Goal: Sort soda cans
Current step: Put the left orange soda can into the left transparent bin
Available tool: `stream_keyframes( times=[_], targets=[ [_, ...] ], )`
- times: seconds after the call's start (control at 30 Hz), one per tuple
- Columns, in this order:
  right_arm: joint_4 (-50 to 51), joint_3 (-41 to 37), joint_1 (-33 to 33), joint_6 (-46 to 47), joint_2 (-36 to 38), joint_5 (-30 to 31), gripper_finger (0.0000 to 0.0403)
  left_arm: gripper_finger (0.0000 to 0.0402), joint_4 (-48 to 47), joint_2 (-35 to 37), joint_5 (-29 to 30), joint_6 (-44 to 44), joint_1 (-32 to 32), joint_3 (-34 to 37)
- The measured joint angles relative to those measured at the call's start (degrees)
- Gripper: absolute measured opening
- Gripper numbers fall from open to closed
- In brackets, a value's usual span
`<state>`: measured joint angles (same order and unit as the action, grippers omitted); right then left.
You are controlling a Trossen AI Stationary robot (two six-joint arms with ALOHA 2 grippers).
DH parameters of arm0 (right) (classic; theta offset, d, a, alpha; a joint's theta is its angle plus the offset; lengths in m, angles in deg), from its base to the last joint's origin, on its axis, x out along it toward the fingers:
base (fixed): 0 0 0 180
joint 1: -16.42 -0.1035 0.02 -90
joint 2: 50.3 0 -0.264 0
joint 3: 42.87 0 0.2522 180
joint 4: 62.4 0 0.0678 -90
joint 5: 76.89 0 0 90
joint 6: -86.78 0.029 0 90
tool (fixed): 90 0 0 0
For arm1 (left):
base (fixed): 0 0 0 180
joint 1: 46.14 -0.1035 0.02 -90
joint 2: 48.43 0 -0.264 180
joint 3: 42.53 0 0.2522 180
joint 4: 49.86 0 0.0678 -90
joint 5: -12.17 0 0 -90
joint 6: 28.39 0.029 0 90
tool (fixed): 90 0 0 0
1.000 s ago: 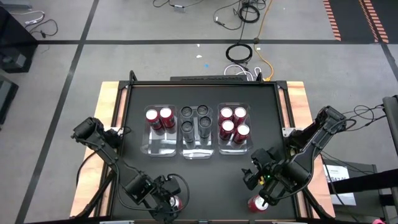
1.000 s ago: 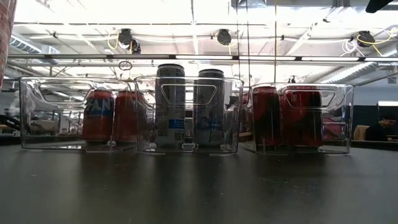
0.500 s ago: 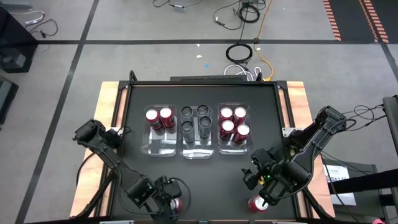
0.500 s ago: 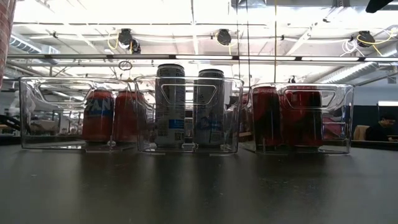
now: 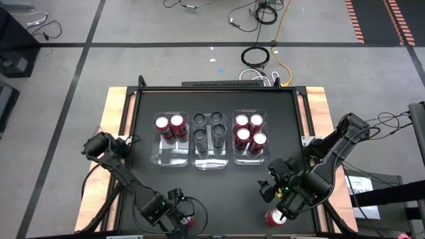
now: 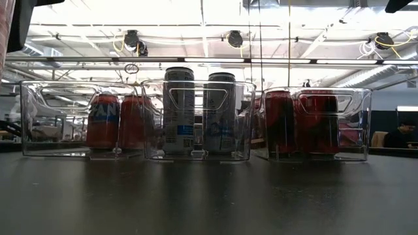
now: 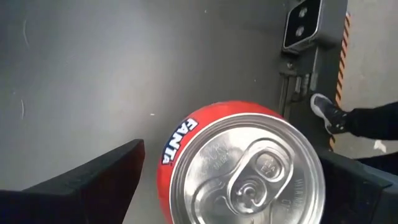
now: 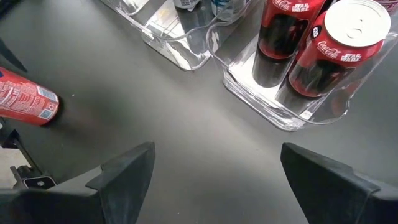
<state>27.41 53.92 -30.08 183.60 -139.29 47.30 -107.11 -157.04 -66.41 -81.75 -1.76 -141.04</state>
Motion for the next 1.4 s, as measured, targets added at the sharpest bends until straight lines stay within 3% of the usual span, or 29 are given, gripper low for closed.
stream_keyframes(
  times=[0.37, 0.73, 1.4],
  targets=[
    [0.0, 0.0, 0.0, 0.0, 0.0, 0.0, 0.0341, 0.0394, -1.2, 0.0, -2.2, 1.8, 0.0, 0.0],
    [0.0, 0.0, 0.0, -0.7, 0.0, 0.0, 0.0341, 0.0316, -1.2, 0.0, -2.3, 0.1, 0.0, 0.0],
    [0.0, 0.0, 0.0, -5.0, 0.0, 0.1, 0.0341, 0.0333, -1.0, 2.3, -2.5, -7.8, -4.2, 0.0]
  ],
)
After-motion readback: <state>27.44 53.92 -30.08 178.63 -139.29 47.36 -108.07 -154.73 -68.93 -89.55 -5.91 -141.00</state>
